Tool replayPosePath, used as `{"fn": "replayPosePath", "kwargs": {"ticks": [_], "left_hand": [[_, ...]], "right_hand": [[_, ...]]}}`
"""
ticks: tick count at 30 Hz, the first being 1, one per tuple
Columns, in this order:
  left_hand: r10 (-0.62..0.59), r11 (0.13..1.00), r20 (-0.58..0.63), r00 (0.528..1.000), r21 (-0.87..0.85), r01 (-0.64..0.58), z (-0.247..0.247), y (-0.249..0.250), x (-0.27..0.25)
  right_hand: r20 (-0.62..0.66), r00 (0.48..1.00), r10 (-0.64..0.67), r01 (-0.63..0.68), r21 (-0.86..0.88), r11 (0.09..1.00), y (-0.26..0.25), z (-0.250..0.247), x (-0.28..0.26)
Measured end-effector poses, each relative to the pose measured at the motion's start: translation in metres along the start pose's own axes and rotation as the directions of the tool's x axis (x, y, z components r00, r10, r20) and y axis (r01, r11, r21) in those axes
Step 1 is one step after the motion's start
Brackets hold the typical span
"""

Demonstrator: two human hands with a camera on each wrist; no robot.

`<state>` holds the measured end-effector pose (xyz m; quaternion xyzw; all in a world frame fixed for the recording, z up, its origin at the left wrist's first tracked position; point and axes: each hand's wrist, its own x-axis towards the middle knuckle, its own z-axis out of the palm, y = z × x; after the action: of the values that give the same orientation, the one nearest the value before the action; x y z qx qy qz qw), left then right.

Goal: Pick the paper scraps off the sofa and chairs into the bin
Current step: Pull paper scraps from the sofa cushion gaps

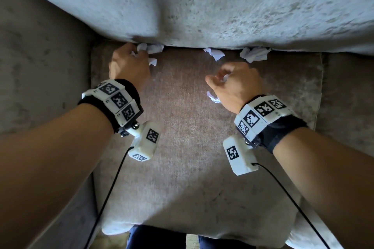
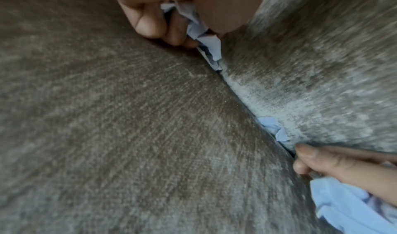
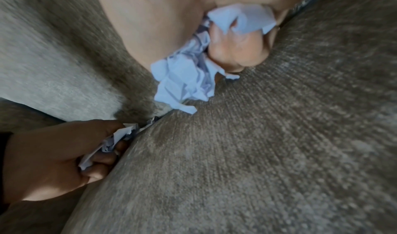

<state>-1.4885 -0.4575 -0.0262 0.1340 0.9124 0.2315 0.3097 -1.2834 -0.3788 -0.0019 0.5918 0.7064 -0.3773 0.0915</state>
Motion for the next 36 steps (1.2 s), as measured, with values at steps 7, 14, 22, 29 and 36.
{"fn": "replayPosePath", "kwargs": {"ticks": [7,14,22,29,36], "left_hand": [[0.031,0.996,0.05,0.998,-0.09,-0.026,-0.009,-0.002,-0.016],[0.093,0.994,0.021,0.995,-0.054,-0.092,-0.013,-0.004,-0.04],[0.136,0.984,0.1,0.986,-0.131,-0.123,-0.02,-0.008,-0.055],[0.123,0.955,0.028,0.992,-0.274,-0.111,-0.02,-0.014,-0.054],[0.097,0.957,0.067,0.993,-0.281,-0.074,-0.019,-0.014,-0.063]], "right_hand": [[0.012,1.0,-0.006,0.006,-0.031,1.0,-0.008,0.001,0.0],[-0.068,0.998,0.014,-0.017,-0.038,0.999,-0.013,0.001,0.01],[-0.111,0.992,0.053,-0.056,-0.02,0.998,-0.018,0.008,0.031],[-0.148,0.985,0.091,-0.104,-0.08,0.991,-0.016,0.025,0.047],[-0.141,0.981,0.137,-0.149,-0.081,0.985,-0.021,0.021,0.049]]}}
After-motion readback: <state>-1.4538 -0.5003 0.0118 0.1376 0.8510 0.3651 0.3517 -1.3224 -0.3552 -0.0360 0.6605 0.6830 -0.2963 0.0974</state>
